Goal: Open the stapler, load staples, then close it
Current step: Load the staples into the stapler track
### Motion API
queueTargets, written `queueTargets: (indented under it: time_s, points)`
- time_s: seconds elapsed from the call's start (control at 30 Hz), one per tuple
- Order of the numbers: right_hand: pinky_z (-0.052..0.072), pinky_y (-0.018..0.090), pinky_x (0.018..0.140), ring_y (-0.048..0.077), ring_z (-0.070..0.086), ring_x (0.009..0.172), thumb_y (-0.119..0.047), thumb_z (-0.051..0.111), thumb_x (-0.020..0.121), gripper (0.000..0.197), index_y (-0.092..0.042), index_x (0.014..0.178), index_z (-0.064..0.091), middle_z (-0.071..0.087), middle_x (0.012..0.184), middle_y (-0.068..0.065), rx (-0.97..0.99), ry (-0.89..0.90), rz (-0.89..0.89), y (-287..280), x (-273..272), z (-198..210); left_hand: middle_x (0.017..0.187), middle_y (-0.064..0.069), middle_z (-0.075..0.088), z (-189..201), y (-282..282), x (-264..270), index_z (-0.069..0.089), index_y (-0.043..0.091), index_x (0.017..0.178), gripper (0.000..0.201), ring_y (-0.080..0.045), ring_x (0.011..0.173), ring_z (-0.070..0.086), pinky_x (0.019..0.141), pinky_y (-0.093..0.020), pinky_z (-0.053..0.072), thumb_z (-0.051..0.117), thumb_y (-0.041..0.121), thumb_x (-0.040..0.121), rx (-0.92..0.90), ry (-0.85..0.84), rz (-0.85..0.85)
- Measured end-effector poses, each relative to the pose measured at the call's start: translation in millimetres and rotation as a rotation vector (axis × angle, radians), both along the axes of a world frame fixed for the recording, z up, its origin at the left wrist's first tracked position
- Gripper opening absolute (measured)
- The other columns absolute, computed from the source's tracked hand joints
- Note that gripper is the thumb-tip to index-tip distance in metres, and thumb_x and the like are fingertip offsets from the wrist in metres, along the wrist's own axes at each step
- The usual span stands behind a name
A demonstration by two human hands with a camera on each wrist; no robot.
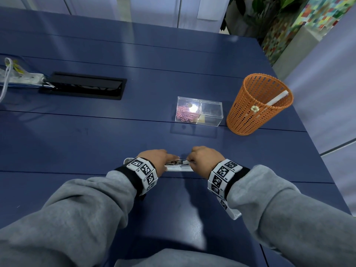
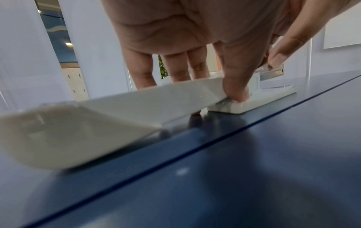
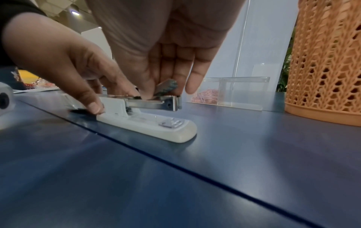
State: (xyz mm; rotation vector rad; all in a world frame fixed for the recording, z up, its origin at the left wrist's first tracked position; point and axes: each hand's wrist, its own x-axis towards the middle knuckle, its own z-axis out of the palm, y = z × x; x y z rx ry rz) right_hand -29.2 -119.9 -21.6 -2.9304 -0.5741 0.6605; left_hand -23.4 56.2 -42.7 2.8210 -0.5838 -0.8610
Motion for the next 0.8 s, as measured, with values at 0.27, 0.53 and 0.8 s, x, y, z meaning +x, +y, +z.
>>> queueTargets:
  time_s: [0.27,0.53,0.8]
  points:
    - [0.045,0.035,0.090,0.026,0.055,0.108,-0.025,0.051,0.090,0.027,-0.015,0.110,0.066,0.060,0.114,0.007,0.044,0.091,-0.072,-11.2,6.4,-1.2,0.127,-0.004,0.054,-1.6,19.9,0.3,0.044,0.031,0.135,0.048,-0.024,0.121,0.051,0.101,-0.036,0.042,0.058,0.026,0.089,-0.060,0.017,0.044]
    - [0.043,0.033,0.094,0.025,0.053,0.113,-0.027,0.050,0.091,0.034,-0.017,0.122,0.058,0.057,0.122,0.006,0.054,0.105,-0.090,-21.4,1.5,-6.8,0.117,0.001,0.060,2.0,70.9,0.4,0.060,0.026,0.114,0.034,-0.019,0.107,0.057,0.091,-0.032,0.046,0.066,0.036,0.082,-0.001,0.014,0.236]
    - [0.045,0.037,0.090,0.029,0.053,0.109,-0.027,0.050,0.091,0.031,-0.012,0.116,0.062,0.055,0.116,0.010,0.021,0.086,-0.061,-21.8,0.6,-1.2,0.116,0.000,0.061,0.9,68.3,-1.7,0.063,0.023,0.112,0.032,-0.020,0.106,0.058,0.090,-0.032,0.046,0.067,0.034,0.082,-0.006,0.026,0.233]
